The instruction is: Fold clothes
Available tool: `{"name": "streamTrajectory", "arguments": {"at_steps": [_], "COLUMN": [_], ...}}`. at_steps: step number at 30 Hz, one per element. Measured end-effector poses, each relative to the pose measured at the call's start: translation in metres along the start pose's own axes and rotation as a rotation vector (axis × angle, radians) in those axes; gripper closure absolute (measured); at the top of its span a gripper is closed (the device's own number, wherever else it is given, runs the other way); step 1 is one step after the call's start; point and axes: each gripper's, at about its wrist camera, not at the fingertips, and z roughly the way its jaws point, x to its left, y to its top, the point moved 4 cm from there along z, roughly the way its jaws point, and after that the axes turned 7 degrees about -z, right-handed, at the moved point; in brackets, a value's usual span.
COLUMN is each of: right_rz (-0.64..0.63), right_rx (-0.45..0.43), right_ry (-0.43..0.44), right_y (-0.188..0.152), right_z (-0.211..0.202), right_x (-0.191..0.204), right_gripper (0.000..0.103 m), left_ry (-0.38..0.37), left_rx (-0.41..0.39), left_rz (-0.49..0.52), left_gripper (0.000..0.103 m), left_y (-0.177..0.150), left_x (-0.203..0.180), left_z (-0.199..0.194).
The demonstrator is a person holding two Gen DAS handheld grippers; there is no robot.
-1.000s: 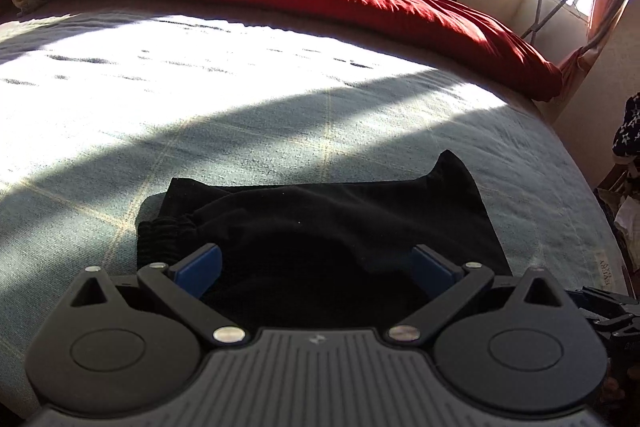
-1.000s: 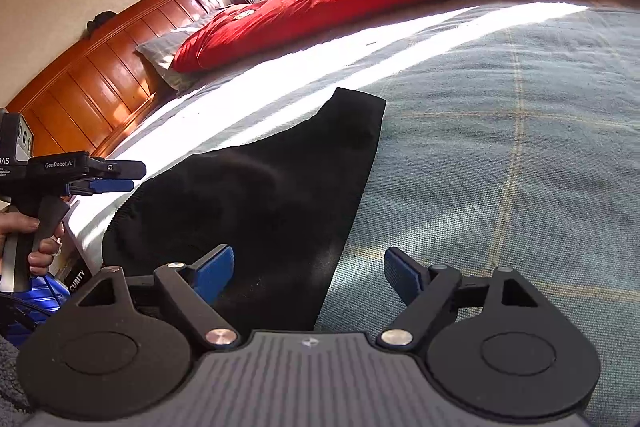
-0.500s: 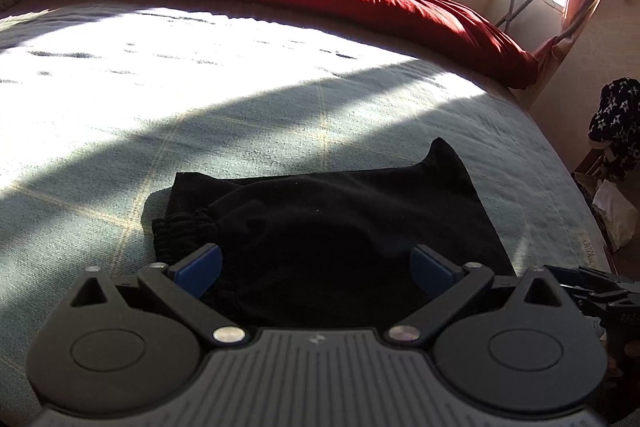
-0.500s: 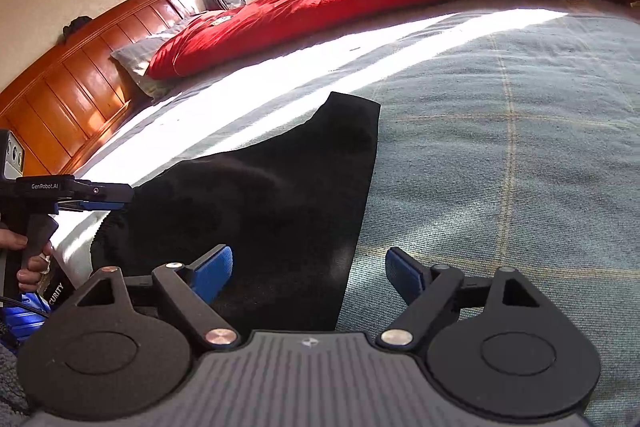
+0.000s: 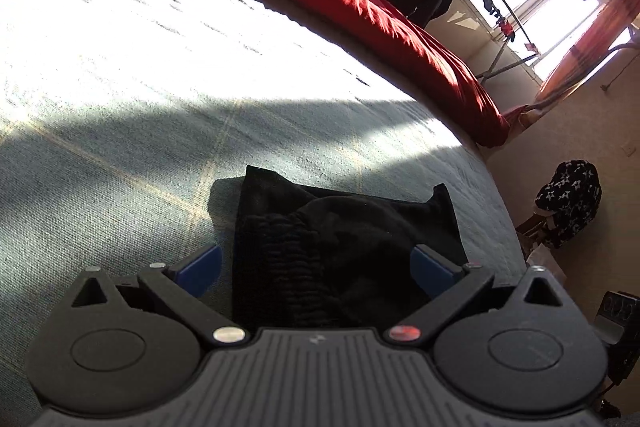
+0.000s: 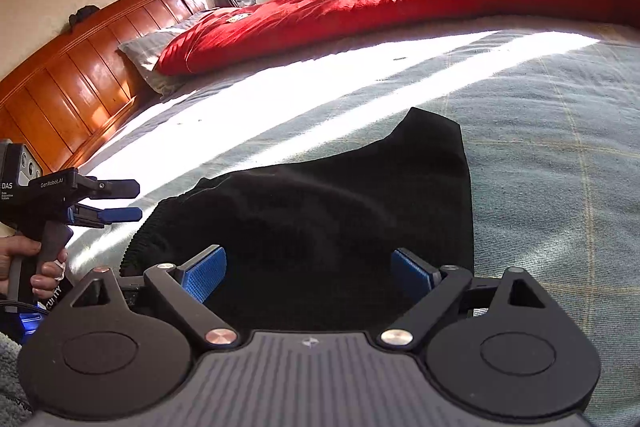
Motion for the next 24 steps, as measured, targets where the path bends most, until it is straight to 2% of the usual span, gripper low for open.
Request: {"name": "streamTrajectory", "arguments": {"at_steps": [9,14,24], "right_rz": [-0.042,-0.032,0.017], "right_rx": [0.056,0.055,0.041], "right_ry": [0.030,0.029,0.002], "right_y": [0.008,0.006,-0.006], "right_z": [0.025,0.020,0.009], "right_x": [0.019,0.013,0.001], "right_gripper": [0.007,0.006,0.006], "left_ry": [-0.110,-0.136,-0.219], "left_rx": [0.118,0.155,0.254], "left_rz": [-0.174,-0.194,-0.187], "left_gripper": [0.003,0.001,0.001], "left_y": [-0.020,-0.019,0.015], "left_x": [0.033,0.033,0.029], "left_z": [0.019,0.031,0.071]}}
